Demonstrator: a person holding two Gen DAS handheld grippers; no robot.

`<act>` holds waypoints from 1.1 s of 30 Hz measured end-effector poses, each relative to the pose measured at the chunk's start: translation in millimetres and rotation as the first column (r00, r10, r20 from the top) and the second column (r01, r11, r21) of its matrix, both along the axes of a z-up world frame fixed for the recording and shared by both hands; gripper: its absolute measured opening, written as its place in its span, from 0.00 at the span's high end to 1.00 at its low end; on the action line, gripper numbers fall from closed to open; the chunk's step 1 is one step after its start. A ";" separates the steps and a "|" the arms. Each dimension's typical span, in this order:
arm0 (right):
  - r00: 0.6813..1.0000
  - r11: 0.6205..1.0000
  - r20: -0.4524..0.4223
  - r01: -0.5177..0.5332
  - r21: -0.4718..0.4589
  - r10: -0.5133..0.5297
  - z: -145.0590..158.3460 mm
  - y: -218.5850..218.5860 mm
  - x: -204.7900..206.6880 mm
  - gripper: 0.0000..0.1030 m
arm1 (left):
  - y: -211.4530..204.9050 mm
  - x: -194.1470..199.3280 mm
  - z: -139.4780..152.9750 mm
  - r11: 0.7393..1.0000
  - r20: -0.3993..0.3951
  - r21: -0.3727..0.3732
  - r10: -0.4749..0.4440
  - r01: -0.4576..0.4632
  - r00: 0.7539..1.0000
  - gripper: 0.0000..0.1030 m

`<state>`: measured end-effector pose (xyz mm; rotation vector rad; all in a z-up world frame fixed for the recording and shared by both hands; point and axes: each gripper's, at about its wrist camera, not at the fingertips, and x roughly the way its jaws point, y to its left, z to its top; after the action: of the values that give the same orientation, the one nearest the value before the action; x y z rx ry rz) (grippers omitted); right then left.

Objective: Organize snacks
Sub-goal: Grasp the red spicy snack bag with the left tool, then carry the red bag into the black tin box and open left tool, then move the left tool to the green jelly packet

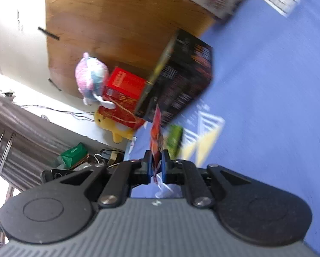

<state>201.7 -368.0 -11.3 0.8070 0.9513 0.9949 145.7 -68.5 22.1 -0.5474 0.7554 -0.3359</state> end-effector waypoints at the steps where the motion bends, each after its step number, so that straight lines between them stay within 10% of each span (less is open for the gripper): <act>1: 1.000 1.000 0.028 -0.007 -0.012 0.007 7.6 7.0 4.2 0.89 | 3.0 5.1 9.4 1.000 0.019 0.022 0.007 -0.007 1.000 0.59; 10: 0.918 0.969 0.395 0.117 -0.220 -0.021 70.2 95.8 66.6 0.80 | 27.9 103.7 48.1 0.969 0.110 0.180 0.152 -0.170 0.982 0.57; 15: 0.775 0.841 0.633 0.346 -0.416 -0.006 62.7 115.2 58.3 0.67 | 46.1 81.6 45.2 0.962 0.142 0.162 0.197 -0.219 0.970 0.55; 24: 0.931 0.937 0.359 0.068 -0.343 0.064 13.4 75.0 18.7 0.65 | 89.5 -9.5 5.0 0.937 0.052 0.115 0.325 -0.329 0.944 0.53; 33: 0.976 0.917 0.214 0.053 -0.395 0.035 -14.0 100.7 15.4 0.67 | 99.9 -31.7 -38.9 0.943 -0.060 0.035 0.331 -0.330 0.942 0.53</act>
<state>217.1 -267.3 -25.3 0.3503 0.9178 0.8224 114.0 31.4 -16.8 -0.6533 0.7149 0.0035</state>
